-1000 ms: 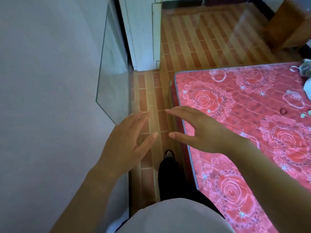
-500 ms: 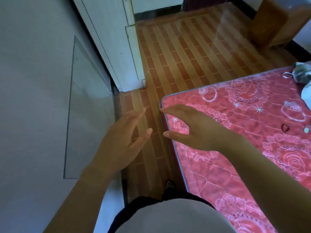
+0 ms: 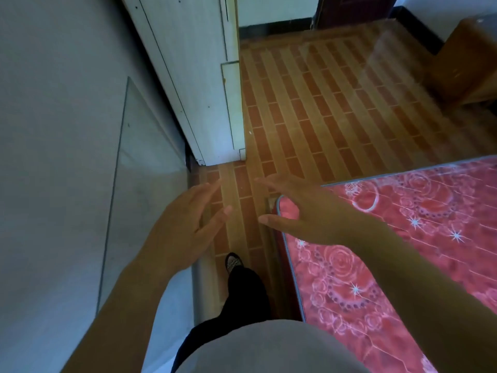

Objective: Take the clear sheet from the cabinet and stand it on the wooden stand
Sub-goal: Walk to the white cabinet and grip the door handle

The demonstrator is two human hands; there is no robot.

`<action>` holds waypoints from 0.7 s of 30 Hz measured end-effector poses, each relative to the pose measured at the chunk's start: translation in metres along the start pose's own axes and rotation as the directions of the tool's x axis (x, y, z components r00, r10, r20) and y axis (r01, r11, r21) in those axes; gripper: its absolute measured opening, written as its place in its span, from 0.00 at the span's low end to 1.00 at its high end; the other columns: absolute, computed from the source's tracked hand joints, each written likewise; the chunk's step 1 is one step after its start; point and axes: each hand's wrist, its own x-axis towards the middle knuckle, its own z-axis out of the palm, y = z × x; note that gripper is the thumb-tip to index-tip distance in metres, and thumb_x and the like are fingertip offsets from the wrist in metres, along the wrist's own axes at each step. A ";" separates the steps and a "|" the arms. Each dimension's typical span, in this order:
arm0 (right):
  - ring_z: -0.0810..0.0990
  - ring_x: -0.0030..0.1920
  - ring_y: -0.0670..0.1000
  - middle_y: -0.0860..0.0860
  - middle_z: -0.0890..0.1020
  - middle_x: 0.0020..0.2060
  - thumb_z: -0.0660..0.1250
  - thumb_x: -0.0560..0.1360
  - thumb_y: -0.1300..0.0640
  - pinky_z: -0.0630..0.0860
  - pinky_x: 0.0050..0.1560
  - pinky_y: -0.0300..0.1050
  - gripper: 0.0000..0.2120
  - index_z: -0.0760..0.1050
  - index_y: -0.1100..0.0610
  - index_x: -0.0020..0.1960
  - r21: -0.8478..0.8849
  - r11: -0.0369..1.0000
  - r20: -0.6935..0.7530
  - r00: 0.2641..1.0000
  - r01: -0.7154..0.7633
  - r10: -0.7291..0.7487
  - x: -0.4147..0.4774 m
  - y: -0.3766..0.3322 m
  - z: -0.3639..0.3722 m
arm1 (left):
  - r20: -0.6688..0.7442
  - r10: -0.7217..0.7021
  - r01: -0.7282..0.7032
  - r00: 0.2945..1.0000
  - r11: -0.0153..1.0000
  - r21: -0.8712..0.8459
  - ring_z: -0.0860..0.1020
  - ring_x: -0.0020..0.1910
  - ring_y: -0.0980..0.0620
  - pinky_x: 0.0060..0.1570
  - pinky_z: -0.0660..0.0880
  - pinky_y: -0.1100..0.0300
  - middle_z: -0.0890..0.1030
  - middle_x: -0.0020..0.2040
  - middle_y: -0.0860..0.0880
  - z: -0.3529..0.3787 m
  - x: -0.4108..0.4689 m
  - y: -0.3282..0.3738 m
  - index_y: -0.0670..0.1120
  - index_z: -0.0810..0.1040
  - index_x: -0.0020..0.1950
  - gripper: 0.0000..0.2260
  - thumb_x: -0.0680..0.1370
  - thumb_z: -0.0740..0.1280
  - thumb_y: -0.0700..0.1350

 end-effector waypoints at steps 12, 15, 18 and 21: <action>0.62 0.67 0.42 0.42 0.62 0.71 0.60 0.73 0.39 0.58 0.60 0.38 0.29 0.57 0.43 0.71 0.025 0.999 0.036 0.999 -0.029 0.028 0.176 0.008 -0.064 | 0.057 0.019 -0.022 0.998 0.999 0.042 0.60 0.71 0.57 0.70 0.59 0.49 0.62 0.73 0.55 -0.075 0.167 -0.052 0.56 0.57 0.73 0.33 0.71 0.45 0.69; 0.61 0.62 0.37 0.41 0.64 0.70 0.61 0.73 0.39 0.61 0.61 0.38 0.28 0.58 0.41 0.70 0.056 0.998 0.025 1.000 -0.011 0.010 0.203 0.019 -0.077 | 0.064 0.026 -0.027 0.998 1.000 0.011 0.60 0.69 0.61 0.69 0.57 0.57 0.63 0.72 0.57 -0.082 0.199 -0.058 0.56 0.57 0.73 0.33 0.71 0.45 0.69; 0.62 0.60 0.37 0.41 0.66 0.68 0.62 0.74 0.42 0.61 0.58 0.37 0.26 0.59 0.41 0.69 0.076 0.996 0.034 0.999 -0.044 0.041 0.234 0.037 -0.093 | 0.079 0.018 -0.019 0.997 1.000 0.013 0.61 0.69 0.58 0.70 0.59 0.53 0.64 0.72 0.55 -0.089 0.242 -0.063 0.55 0.59 0.72 0.34 0.70 0.45 0.69; 0.64 0.65 0.39 0.41 0.65 0.69 0.61 0.73 0.39 0.64 0.64 0.41 0.28 0.59 0.42 0.70 0.085 0.994 -0.009 0.998 -0.068 0.069 0.267 0.065 -0.113 | 0.122 0.052 -0.049 0.991 0.998 -0.026 0.61 0.71 0.56 0.69 0.60 0.46 0.63 0.73 0.54 -0.096 0.298 -0.056 0.56 0.58 0.72 0.35 0.69 0.46 0.70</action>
